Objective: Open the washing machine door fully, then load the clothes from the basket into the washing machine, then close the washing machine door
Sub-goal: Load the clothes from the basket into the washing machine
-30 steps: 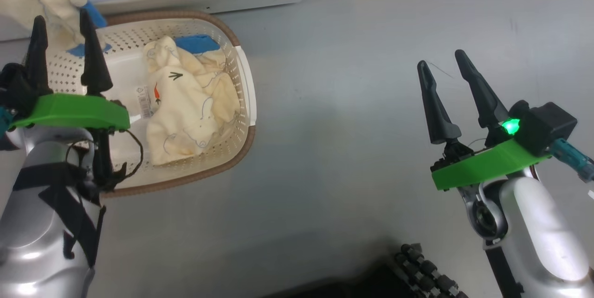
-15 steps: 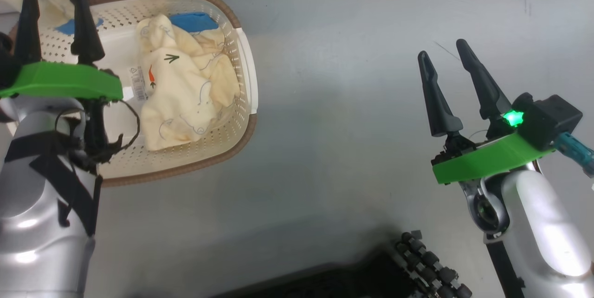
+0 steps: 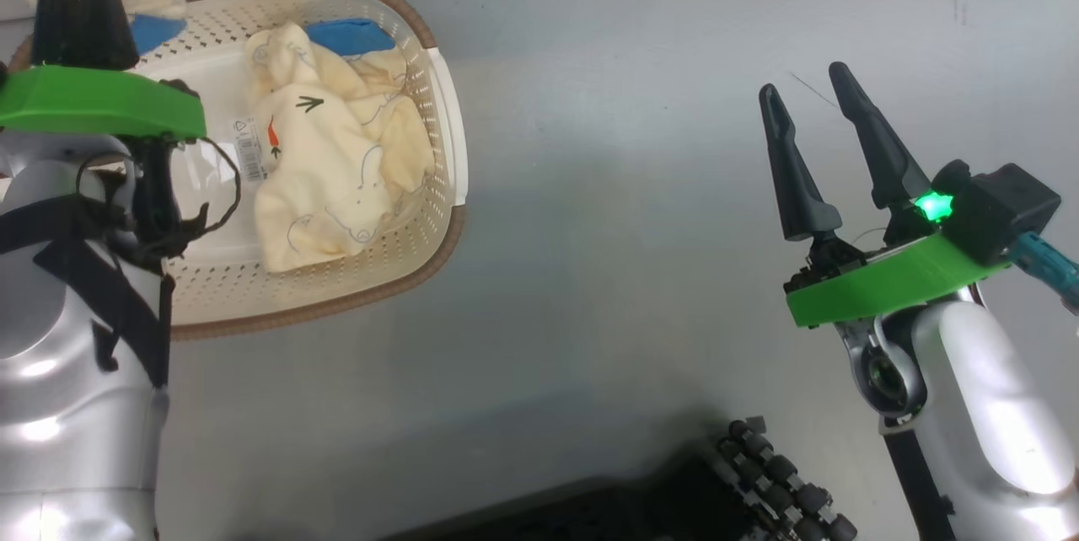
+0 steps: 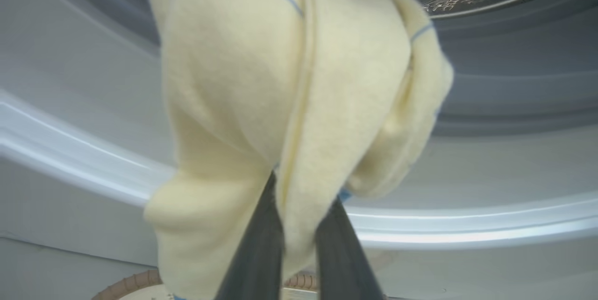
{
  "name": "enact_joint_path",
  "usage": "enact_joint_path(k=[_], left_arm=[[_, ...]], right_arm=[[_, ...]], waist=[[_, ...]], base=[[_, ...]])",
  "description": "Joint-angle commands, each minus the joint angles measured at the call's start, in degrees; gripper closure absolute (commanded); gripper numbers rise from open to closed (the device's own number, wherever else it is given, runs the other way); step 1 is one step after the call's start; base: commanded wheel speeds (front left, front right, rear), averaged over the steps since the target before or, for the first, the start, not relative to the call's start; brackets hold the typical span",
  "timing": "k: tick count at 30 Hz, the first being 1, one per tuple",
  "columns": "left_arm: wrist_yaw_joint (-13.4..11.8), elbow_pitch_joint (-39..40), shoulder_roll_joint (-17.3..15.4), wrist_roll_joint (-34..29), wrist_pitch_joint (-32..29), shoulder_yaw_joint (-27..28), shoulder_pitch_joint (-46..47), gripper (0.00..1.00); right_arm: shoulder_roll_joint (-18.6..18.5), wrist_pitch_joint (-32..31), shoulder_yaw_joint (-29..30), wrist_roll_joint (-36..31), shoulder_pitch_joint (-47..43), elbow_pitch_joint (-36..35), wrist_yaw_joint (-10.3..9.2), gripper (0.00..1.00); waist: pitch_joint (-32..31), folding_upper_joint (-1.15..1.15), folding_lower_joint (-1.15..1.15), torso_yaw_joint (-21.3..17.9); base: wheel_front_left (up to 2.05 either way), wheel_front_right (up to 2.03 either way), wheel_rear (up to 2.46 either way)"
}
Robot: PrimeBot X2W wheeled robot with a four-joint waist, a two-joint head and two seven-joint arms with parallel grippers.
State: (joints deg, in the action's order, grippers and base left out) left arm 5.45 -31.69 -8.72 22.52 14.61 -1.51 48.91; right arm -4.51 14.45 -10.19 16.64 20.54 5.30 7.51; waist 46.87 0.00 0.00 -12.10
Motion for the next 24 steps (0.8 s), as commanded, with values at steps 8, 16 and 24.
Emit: enact_joint_path(k=[8,16,24], left_arm=[[0.9,4.8,-0.9,-3.5,0.4,3.5,-0.4,1.0],[1.4,8.6,0.3,-6.1,0.4,3.0,-3.9,1.0],[1.7,9.0,-1.4,-7.4,0.1,1.2,-1.5,1.0]], right_arm=[[0.0,0.5,0.2,0.1,-0.8,-0.9,-0.02,0.0],[-0.1,0.5,0.4,0.3,-1.0,-0.4,-0.02,0.0],[0.2,0.5,-0.3,0.5,-1.3,0.3,-0.02,0.0]], waist=[[-2.1,0.0,0.0,1.9],[-4.8,0.0,0.0,3.1],[-7.0,0.0,0.0,2.6]], base=[[0.0,0.0,0.0],[0.0,0.0,0.0],[0.0,0.0,0.0]])
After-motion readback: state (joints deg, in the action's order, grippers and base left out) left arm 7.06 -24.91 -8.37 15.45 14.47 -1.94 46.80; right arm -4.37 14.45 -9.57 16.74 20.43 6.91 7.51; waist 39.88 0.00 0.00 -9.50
